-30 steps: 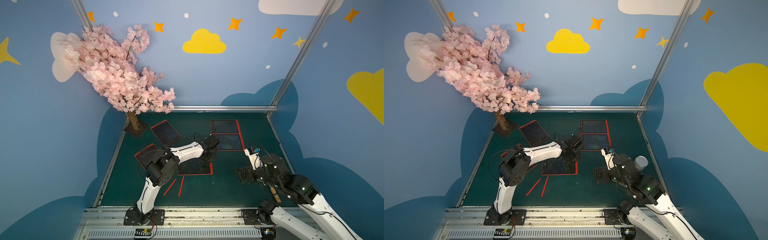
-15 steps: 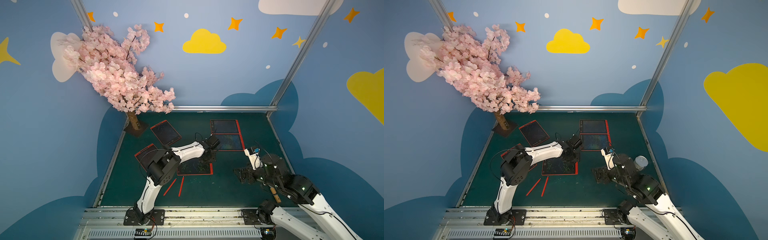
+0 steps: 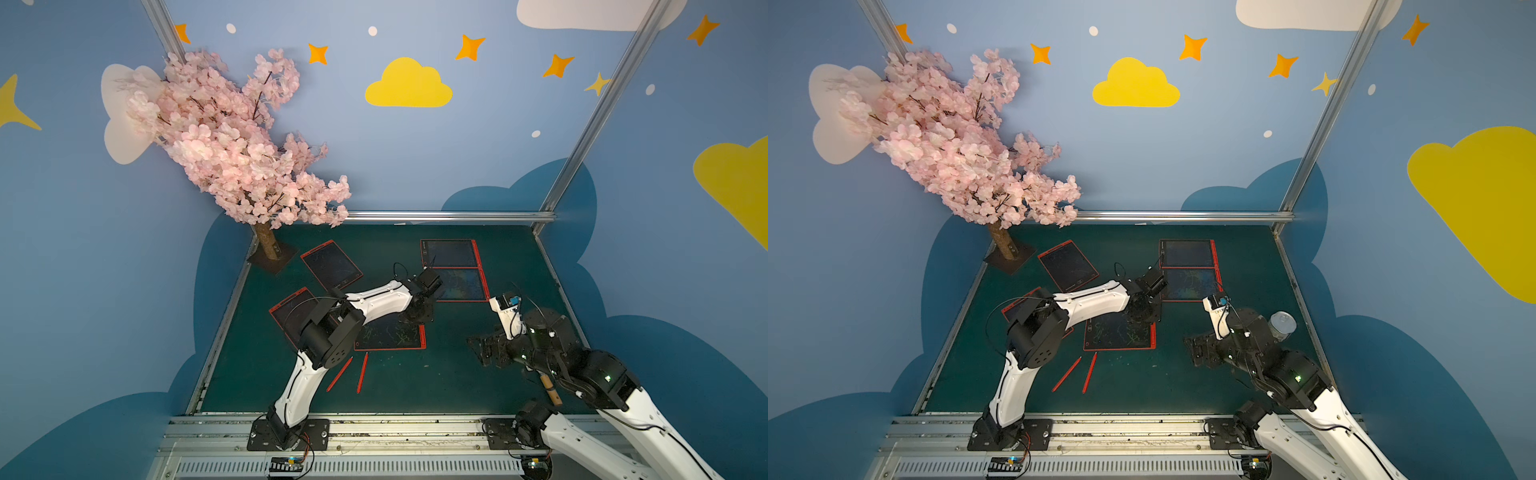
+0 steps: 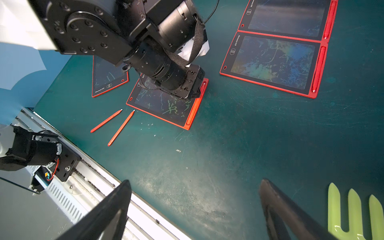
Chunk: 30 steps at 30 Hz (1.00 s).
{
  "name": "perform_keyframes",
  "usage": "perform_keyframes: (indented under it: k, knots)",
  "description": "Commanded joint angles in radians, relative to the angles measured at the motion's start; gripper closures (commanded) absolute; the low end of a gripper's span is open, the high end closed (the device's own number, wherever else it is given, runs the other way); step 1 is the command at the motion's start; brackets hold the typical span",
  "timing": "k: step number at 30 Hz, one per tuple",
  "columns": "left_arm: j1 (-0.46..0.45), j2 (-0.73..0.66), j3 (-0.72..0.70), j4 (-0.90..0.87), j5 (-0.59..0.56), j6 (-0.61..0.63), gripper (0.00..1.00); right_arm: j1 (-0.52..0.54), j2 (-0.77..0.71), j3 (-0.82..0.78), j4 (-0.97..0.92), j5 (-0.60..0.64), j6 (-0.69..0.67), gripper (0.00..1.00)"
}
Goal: Place the stylus back onto the writing tablet
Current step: Place the stylus on the writing tablet.
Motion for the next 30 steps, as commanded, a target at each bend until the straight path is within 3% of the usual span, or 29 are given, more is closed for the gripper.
perform_keyframes:
  k: [1, 15, 22, 30]
  knots:
    - [-0.002, 0.057, 0.006, -0.076, -0.021, 0.024, 0.97, -0.003, -0.007, -0.007, 0.007, 0.014, 0.003, 0.05]
    - [-0.002, 0.080, 0.022, -0.087, 0.001, 0.015, 0.97, -0.003, -0.003, -0.004, -0.001, 0.034, 0.010, 0.05]
    - [0.018, -0.071, -0.109, 0.085, 0.007, 0.023, 0.96, -0.003, 0.011, -0.001, -0.001, 0.067, 0.038, 0.04]
    - [0.060, -0.256, -0.246, 0.199, 0.057, 0.072, 0.81, -0.003, 0.061, -0.042, 0.033, 0.063, 0.105, 0.04]
